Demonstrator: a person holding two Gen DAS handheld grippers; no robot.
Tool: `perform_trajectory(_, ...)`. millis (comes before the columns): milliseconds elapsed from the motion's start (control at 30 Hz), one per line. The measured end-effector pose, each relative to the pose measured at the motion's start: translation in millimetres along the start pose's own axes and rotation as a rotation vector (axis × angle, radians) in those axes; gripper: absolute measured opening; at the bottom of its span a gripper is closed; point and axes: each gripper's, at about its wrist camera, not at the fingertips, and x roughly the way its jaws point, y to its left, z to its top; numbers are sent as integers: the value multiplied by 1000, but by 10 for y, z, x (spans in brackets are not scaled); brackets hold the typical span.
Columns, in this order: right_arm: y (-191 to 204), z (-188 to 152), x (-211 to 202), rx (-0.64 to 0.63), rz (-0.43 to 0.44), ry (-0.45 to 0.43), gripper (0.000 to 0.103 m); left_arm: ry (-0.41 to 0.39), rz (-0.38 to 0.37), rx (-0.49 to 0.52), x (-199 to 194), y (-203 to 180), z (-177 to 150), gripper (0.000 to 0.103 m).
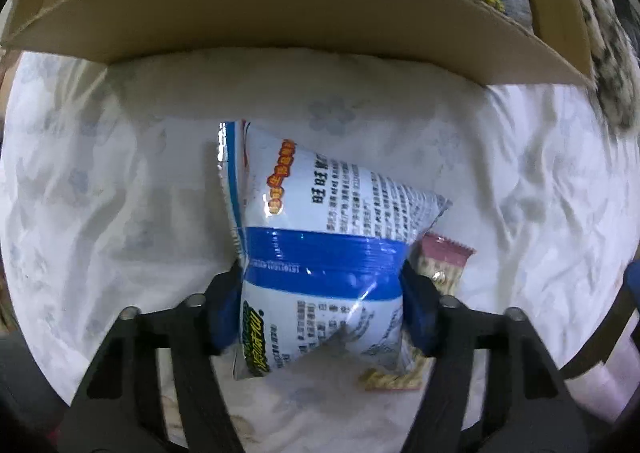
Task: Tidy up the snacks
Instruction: 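Grasp the blue-white chip bag with the left tool, then grasp the pink-checkered wafer bar with the right tool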
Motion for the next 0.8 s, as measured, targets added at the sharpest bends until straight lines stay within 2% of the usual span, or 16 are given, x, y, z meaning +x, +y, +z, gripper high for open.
perform_trajectory(67,1,-2,18,-7,-6,6,81,-4,-9,15,-63,52,-19,54)
perform_trajectory(267,31,-62,142,-45,-59,32,81,-82,23,51,-545,400,-110,54)
perform_trajectory(467,80,-208,438,-95,-134,108,81,-157,105,17,-1007,897,-230,55)
perform_trajectory(700,235,-479,902,-204,-235,220,81,-206,125,-24,-1087,1362,-321,55)
perform_trajectory(800,357,-654,1086,-326,-314,248,81,-201,108,-56,-1044,1460,-298,55)
